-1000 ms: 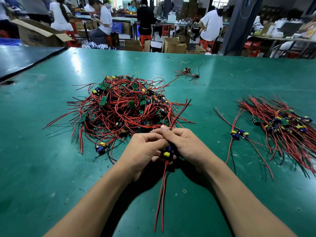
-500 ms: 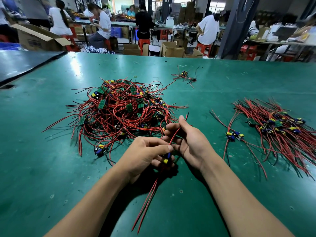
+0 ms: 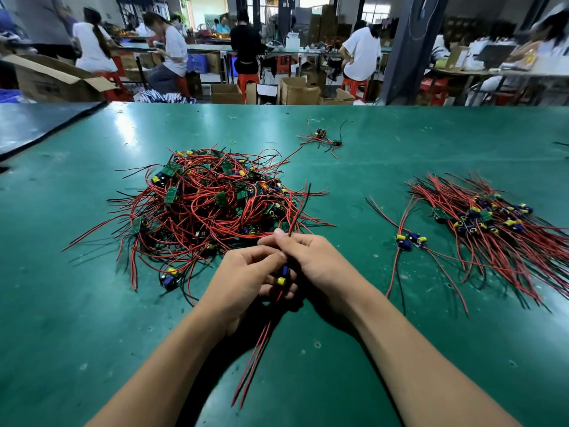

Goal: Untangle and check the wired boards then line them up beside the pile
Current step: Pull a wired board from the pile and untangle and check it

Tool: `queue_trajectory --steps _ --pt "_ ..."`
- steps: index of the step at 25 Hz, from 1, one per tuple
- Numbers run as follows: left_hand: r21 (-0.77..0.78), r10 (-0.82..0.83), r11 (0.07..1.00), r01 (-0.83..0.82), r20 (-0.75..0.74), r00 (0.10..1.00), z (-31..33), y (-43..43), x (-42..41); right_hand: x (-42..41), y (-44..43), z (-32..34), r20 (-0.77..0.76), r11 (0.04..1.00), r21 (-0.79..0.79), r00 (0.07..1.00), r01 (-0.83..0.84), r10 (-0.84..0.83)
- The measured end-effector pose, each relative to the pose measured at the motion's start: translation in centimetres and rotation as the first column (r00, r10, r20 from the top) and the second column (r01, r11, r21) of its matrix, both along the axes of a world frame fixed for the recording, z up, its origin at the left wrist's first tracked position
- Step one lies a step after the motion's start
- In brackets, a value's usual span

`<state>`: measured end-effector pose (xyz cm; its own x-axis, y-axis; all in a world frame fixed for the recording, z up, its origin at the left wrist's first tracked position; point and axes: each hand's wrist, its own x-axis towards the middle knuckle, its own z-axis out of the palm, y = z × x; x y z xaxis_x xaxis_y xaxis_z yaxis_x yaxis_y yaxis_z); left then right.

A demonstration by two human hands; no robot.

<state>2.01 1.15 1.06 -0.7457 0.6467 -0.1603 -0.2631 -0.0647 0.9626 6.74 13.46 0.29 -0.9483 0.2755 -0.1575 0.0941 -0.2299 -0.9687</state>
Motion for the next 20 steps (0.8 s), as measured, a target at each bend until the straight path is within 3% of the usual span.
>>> queue_trajectory --steps 3,7,11,15,18,20 --pt "0.011 0.010 1.000 -0.010 -0.013 1.000 0.0 0.0 0.0 0.0 -0.2 0.0 0.002 1.000 0.029 1.000 0.005 -0.005" --pt "0.009 -0.087 0.996 0.088 -0.029 0.996 0.1 -0.4 0.0 -0.4 0.5 0.7 0.007 0.986 0.039 0.987 0.159 -0.160" --pt "-0.060 -0.207 0.977 0.202 -0.092 0.974 0.3 -0.6 0.2 0.0 2.1 1.5 0.002 0.942 -0.216 0.965 0.258 -0.264" --pt "-0.095 -0.241 0.968 0.232 -0.107 0.965 0.5 -0.7 0.2 0.5 2.9 2.2 -0.067 0.788 -0.604 0.978 0.117 -0.197" --pt "-0.085 -0.229 0.971 0.222 -0.077 0.970 0.7 -0.8 0.2 0.7 3.0 2.5 -0.141 0.695 -0.719 0.973 0.027 -0.183" --pt "-0.083 -0.216 0.974 0.210 -0.069 0.974 0.7 -0.8 0.2 0.7 3.0 2.4 -0.166 0.700 -0.714 0.970 0.004 -0.175"
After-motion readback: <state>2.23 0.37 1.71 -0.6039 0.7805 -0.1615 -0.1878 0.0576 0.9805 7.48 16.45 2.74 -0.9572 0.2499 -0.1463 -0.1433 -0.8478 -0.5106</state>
